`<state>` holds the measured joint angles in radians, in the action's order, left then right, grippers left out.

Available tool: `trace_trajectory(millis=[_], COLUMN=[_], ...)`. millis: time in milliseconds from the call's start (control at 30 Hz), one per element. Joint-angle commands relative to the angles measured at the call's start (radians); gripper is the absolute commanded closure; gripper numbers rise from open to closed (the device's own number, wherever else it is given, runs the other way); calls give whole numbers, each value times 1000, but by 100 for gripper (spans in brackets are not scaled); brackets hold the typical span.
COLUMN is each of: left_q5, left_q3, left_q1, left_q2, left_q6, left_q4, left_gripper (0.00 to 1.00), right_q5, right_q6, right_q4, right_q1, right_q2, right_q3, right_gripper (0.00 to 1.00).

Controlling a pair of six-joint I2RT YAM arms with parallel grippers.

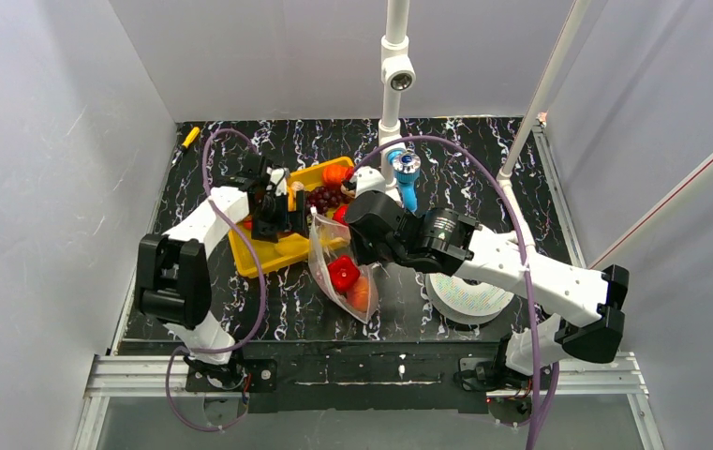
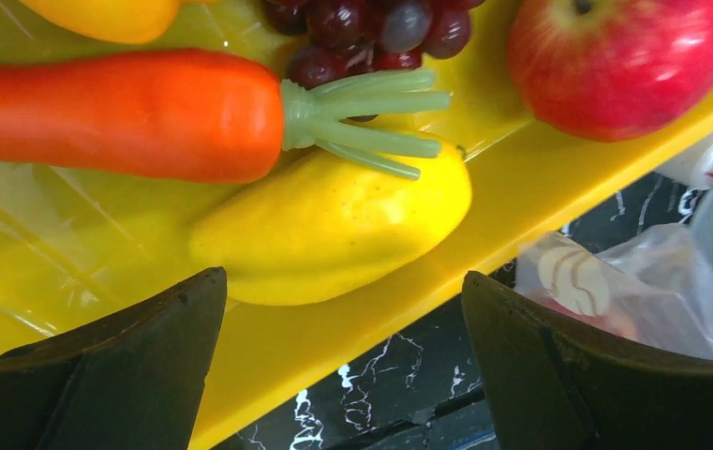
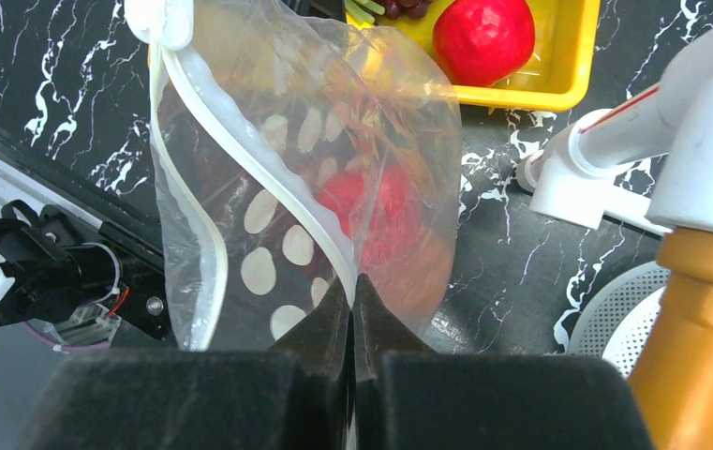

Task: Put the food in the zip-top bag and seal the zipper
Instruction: Pick up the fake fruit from the bin.

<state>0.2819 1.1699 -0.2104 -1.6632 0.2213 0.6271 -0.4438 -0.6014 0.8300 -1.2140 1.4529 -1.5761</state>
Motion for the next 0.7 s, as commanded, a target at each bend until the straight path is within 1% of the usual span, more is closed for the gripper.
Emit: trace_trajectory(millis=[0,133,433,567,633,667], left_q5=[-25,-23,140,175,177,175], left_q3=[32,42,39,26,12,10], left_q1=[2,2,2,2,3,3], left_q2=[-33,-64,-98,-66,-38,-31], left_q6=[-18,-13,-1,-3,-2,-2], left_q4=[79,86,48,21,-2,-6], left_gripper=[3,2,2,11,20,23], right_q5=[2,3,8,14,17,17], right_q6=[2,-2,-14,-19,-21,-22], right_q4=[-53,-55,-72,-75,-75,-76], right_q1=[-6,-6,-6,-6,-5,-5], right_q2=[-6,-17,-49,-53,-55,-56], right_q3=[-15,-3,29,36,41,42], right_gripper=[99,99,99,99,99,99])
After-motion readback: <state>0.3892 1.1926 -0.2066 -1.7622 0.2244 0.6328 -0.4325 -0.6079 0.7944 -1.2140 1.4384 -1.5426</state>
